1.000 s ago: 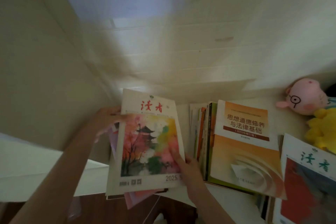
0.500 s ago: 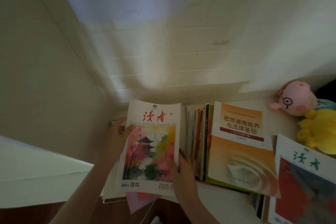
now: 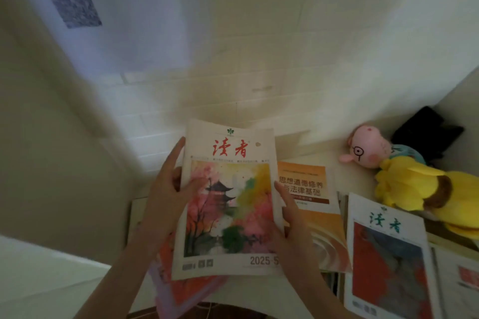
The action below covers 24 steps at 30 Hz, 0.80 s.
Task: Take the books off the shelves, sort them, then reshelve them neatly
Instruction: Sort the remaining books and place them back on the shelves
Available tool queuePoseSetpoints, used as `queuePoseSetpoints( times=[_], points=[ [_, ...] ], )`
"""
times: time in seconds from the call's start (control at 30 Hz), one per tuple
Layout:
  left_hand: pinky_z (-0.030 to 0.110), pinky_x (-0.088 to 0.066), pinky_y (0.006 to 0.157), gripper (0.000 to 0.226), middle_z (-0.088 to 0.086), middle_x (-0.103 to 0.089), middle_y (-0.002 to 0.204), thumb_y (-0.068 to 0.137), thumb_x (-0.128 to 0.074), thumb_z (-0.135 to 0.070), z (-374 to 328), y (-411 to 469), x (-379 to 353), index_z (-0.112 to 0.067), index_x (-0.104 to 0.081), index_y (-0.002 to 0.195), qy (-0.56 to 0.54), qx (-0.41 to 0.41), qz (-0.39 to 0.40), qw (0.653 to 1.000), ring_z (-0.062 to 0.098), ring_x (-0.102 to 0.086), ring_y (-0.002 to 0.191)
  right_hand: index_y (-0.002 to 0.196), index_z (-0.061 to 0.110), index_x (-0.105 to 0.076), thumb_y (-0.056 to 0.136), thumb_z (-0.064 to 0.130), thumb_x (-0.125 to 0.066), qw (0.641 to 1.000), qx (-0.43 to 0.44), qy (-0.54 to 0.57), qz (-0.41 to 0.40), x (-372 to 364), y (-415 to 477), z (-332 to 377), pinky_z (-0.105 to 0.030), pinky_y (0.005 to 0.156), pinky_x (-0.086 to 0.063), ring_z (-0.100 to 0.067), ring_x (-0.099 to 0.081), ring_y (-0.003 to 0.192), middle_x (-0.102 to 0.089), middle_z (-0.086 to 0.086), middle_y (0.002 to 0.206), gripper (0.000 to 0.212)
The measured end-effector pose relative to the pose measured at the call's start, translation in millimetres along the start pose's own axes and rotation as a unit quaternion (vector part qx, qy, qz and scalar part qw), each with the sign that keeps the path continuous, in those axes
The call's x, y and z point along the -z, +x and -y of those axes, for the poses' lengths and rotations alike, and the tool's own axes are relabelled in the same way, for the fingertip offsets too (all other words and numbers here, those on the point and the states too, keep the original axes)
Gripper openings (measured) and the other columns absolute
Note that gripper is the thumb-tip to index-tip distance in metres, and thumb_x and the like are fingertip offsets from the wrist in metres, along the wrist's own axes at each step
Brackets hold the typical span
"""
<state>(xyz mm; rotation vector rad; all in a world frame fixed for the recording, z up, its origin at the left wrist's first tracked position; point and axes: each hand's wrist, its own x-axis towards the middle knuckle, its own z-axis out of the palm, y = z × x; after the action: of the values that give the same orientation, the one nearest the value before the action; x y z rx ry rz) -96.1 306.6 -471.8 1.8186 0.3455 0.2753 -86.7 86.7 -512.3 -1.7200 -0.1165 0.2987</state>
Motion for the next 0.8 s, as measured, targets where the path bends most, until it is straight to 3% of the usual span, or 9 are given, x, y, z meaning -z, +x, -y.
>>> queuePoseSetpoints(
  times=[0.03,0.1,0.17,0.23,0.37,0.47,0.6,0.7,0.8],
  points=[
    [0.014,-0.053,0.059,0.08,-0.011,-0.07,0.099,0.083,-0.07,-0.015,-4,2,-10,-0.049,-0.026,0.141,-0.007,-0.008,0.014,1.0,0.002,-0.069,0.081,0.138,0.045,-0.04,0.093,0.003,-0.057,1.0,0.005,-0.005,-0.015,10,-1,1,-0.047,0.068,-0.058,-0.021,-0.067,0.095,-0.064,0.02,0.12,0.063],
    [0.015,-0.053,0.061,0.081,-0.016,-0.068,0.1,0.082,-0.071,-0.016,-11,5,-32,-0.053,-0.025,0.139,-0.008,-0.023,0.034,0.999,-0.001,-0.068,0.085,0.136,0.047,-0.041,0.092,0.001,-0.058,0.999,0.019,-0.022,-0.039,31,-3,0,-0.04,0.08,-0.058,-0.008,-0.064,0.101,-0.057,0.035,0.123,0.066],
    [0.017,-0.054,0.063,0.083,-0.018,-0.066,0.102,0.081,-0.072,-0.02,-20,8,-51,-0.049,-0.024,0.143,0.0,-0.027,0.053,0.998,-0.003,-0.067,0.085,0.138,0.047,-0.041,0.091,-0.001,-0.059,0.997,0.033,-0.042,-0.06,49,-5,-2,-0.035,0.081,-0.058,-0.012,-0.066,0.102,-0.055,0.024,0.133,0.07],
    [0.018,-0.055,0.064,0.086,-0.015,-0.066,0.105,0.08,-0.073,-0.021,-28,11,-70,-0.044,-0.022,0.146,0.008,-0.033,0.076,0.997,-0.002,-0.067,0.085,0.138,0.048,-0.041,0.091,-0.001,-0.058,0.995,0.03,-0.047,-0.085,68,-10,-5,-0.036,0.066,-0.056,-0.023,-0.065,0.088,-0.06,0.012,0.126,0.07],
    [0.024,-0.058,0.076,0.087,-0.006,-0.06,0.126,0.081,-0.072,-0.019,-40,10,-123,-0.04,-0.021,0.148,0.0,-0.054,0.13,0.99,-0.001,-0.064,0.098,0.134,0.048,-0.043,0.093,0.003,-0.057,0.99,-0.015,-0.047,-0.135,116,-29,-8,-0.035,0.074,-0.059,-0.015,-0.065,0.092,-0.06,0.038,0.105,0.063],
    [0.037,-0.053,0.092,0.086,-0.015,-0.048,0.139,0.086,-0.068,-0.021,-51,-5,-181,-0.046,-0.014,0.147,-0.018,-0.067,0.212,0.975,0.002,-0.057,0.116,0.132,0.047,-0.042,0.093,0.009,-0.059,0.973,-0.05,-0.07,-0.215,165,-43,-22,-0.031,0.065,-0.059,-0.014,-0.067,0.086,-0.063,0.018,0.102,0.057],
    [0.011,-0.051,0.079,0.09,-0.024,-0.047,0.127,0.087,-0.061,-0.006,-53,-30,-266,-0.047,-0.006,0.145,0.031,-0.064,0.311,0.948,-0.008,-0.053,0.108,0.135,0.038,-0.043,0.091,0.017,-0.063,0.941,-0.108,-0.137,-0.289,230,-64,-60,-0.022,0.059,-0.054,-0.011,-0.063,0.086,-0.062,0.0,0.115,0.052],
    [0.034,-0.047,0.099,0.092,-0.008,-0.043,0.143,0.09,-0.057,-0.004,-39,-38,-320,-0.038,0.005,0.15,0.115,-0.038,0.343,0.932,0.015,-0.047,0.127,0.141,0.031,-0.042,0.091,0.019,-0.062,0.928,-0.174,-0.171,-0.282,257,-75,-94,-0.032,0.071,-0.056,-0.018,-0.059,0.096,-0.055,-0.005,0.13,0.055],
    [0.032,-0.04,0.105,0.07,0.008,-0.028,0.15,0.097,-0.046,-0.01,-21,-45,-346,-0.017,-0.004,0.152,0.312,-0.028,0.367,0.876,0.021,-0.039,0.131,0.14,0.024,-0.045,0.092,0.014,-0.061,0.925,-0.214,-0.16,-0.271,259,-81,-119,-0.035,0.078,-0.055,-0.025,-0.057,0.104,-0.051,-0.011,0.136,0.052]
  ],
)
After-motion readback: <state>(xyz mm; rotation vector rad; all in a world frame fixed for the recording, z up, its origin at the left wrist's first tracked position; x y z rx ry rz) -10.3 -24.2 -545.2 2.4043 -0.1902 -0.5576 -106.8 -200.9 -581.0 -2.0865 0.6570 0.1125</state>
